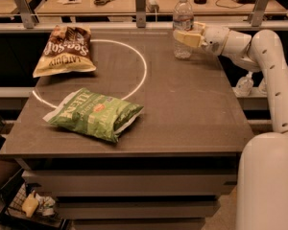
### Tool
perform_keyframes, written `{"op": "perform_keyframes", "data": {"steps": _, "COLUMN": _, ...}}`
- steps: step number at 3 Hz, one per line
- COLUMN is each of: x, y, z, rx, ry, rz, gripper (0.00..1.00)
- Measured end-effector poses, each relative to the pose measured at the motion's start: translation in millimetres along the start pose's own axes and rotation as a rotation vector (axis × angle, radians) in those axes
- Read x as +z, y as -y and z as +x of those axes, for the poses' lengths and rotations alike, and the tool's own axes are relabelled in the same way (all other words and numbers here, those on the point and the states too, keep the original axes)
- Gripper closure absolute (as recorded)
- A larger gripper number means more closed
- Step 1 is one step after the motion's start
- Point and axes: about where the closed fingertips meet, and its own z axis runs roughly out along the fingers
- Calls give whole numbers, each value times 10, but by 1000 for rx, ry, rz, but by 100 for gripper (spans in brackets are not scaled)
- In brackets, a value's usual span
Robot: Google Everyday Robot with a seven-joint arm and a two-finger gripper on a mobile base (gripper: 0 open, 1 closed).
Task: Place water bottle upright
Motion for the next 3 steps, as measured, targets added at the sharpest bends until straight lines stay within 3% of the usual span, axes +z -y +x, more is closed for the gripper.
{"op": "perform_keyframes", "data": {"steps": 2, "x": -17, "y": 25, "z": 14, "rx": 9, "ry": 8, "rz": 6, "gripper": 100}}
{"op": "perform_keyframes", "data": {"steps": 3, "x": -15, "y": 25, "z": 2, "rx": 9, "ry": 8, "rz": 5, "gripper": 82}}
